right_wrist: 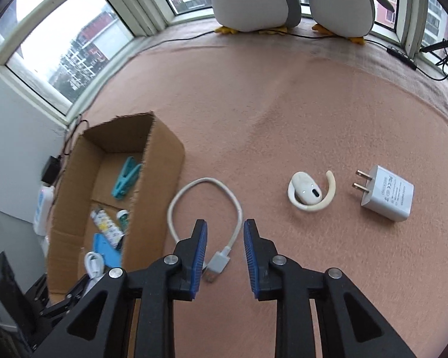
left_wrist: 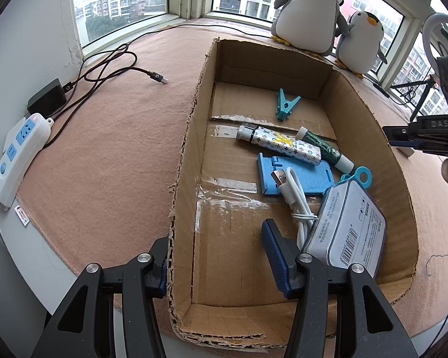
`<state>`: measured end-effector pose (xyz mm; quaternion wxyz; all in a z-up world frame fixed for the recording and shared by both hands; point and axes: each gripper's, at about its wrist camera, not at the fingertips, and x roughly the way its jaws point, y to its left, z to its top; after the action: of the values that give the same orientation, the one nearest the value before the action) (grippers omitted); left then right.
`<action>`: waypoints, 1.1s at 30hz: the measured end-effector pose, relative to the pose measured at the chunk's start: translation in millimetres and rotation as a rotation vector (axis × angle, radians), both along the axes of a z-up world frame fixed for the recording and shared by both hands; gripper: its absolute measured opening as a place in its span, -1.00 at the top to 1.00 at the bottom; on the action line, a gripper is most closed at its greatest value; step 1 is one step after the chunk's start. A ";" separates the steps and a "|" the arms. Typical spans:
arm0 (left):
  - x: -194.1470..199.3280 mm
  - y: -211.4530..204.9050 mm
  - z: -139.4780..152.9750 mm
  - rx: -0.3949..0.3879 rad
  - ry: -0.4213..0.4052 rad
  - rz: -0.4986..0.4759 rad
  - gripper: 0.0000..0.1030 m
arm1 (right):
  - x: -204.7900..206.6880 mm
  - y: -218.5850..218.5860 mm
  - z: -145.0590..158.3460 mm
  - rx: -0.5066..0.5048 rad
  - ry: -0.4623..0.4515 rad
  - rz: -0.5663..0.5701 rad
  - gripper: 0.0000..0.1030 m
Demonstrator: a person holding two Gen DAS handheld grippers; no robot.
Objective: Organize rigid objects
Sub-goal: 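Lift the white USB cable, carry it into the box and open the right gripper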
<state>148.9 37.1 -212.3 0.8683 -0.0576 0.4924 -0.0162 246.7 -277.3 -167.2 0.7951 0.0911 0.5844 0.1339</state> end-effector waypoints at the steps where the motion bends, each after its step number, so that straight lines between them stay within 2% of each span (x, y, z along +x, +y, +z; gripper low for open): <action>1: -0.1 -0.3 0.0 0.001 0.000 -0.001 -0.07 | 2.3 1.6 -2.5 -0.013 0.005 0.002 0.56; 16: -0.3 -0.6 -0.1 0.002 0.000 -0.002 -0.07 | 17.3 23.8 -28.3 -0.158 0.024 0.019 0.57; 20: -0.2 -0.8 -0.1 0.003 0.001 -0.002 -0.07 | 16.6 23.8 -29.3 -0.171 0.015 0.023 0.89; 22: -0.4 -0.5 -0.2 0.002 0.000 -0.002 -0.07 | 14.9 23.2 -28.8 -0.166 0.011 0.023 0.91; 27: -0.2 -0.6 -0.1 0.002 0.000 -0.002 -0.07 | 2.9 19.7 -19.7 -0.156 -0.029 0.017 0.92; 33: -0.3 -0.5 -0.2 0.002 0.000 -0.002 -0.07 | -22.0 12.6 10.4 -0.171 -0.128 0.014 0.93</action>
<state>148.6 36.6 -212.5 0.8684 -0.0564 0.4924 -0.0167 224.8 -264.7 -156.9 0.8348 0.0103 0.5422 0.0948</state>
